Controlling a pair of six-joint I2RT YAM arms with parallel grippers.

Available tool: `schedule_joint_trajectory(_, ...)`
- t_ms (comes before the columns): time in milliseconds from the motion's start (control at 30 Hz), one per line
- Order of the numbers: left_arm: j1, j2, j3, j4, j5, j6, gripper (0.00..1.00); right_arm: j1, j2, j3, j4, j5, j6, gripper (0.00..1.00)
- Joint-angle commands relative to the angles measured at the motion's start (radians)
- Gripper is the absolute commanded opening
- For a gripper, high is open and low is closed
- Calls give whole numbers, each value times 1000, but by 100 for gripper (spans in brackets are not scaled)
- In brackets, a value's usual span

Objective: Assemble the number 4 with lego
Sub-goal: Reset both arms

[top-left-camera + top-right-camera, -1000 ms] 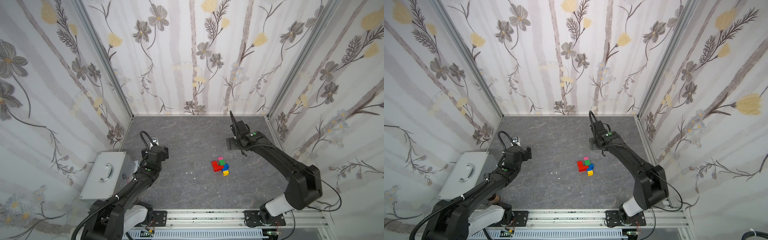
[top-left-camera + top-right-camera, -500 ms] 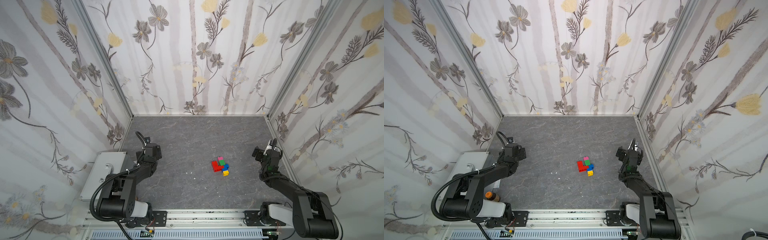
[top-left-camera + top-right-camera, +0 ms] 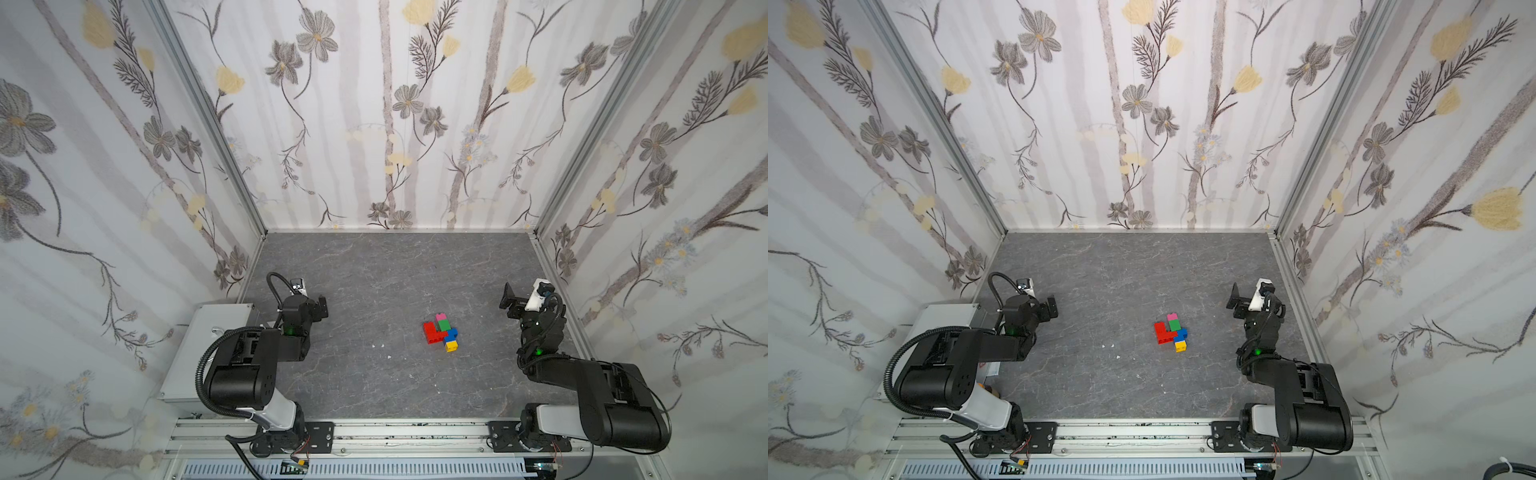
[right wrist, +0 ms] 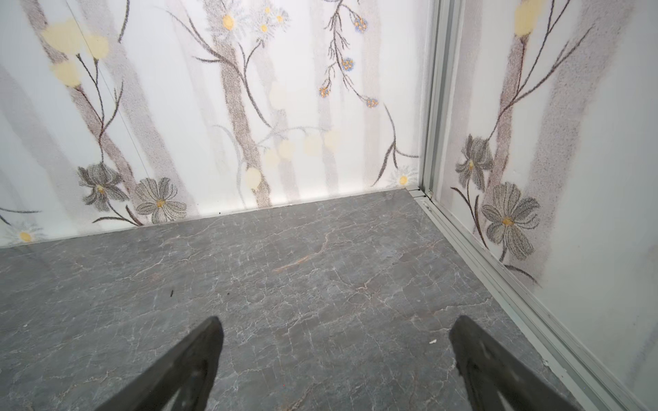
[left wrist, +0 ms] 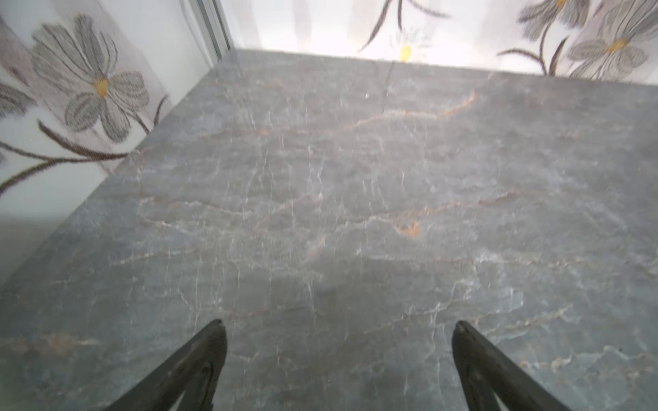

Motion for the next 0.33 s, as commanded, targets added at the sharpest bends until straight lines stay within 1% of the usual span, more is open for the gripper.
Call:
schedule_joint_trajectory(0,2,5,-3,97,0,-8,100,2,5,0,77,-35,-28,100)
schedule_joint_trajectory(33,2,-7,3,61,3,-13,100,2,8,7,70,-56,-34,100)
schedule_joint_trajectory(67,2,3,-1,93,0,-9,100,2,16,17,59,-59,-33,100)
schedule_joint_trajectory(300,1,-4,1,74,2,-11,100,3,8,7,70,-54,-36,100)
